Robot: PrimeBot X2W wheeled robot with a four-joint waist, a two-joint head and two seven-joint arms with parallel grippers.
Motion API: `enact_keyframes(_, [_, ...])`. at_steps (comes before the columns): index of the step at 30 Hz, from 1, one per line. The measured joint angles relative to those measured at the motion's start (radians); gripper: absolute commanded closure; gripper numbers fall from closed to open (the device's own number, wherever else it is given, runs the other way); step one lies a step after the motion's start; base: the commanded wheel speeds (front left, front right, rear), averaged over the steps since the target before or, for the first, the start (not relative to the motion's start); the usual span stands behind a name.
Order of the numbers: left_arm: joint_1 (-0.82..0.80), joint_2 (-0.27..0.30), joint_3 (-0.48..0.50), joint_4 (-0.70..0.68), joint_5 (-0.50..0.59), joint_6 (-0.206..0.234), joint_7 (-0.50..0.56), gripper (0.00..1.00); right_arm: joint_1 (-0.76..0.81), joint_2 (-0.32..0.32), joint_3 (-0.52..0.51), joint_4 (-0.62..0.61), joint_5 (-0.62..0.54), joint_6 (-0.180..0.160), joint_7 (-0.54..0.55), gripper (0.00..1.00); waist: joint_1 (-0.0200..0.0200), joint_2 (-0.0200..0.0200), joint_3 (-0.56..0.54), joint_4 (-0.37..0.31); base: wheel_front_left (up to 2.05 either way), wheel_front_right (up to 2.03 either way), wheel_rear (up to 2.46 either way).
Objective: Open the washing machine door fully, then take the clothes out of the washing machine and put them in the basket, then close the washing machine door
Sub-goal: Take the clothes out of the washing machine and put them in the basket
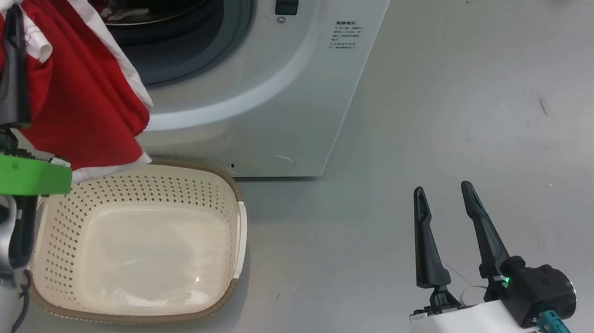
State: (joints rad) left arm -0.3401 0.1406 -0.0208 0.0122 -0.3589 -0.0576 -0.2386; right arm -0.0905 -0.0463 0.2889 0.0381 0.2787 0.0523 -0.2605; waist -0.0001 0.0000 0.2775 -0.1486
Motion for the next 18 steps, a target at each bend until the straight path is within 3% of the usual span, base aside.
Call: enact_keyframes(18, [0.205,-0.053,-0.053,0.037,0.010,0.035,0.010,1.00,0.019,0.000,0.009,-0.070,-0.020,0.008,0.000,0.00,0.0000,0.0000,0.048,0.000,0.00,0.00,0.00])
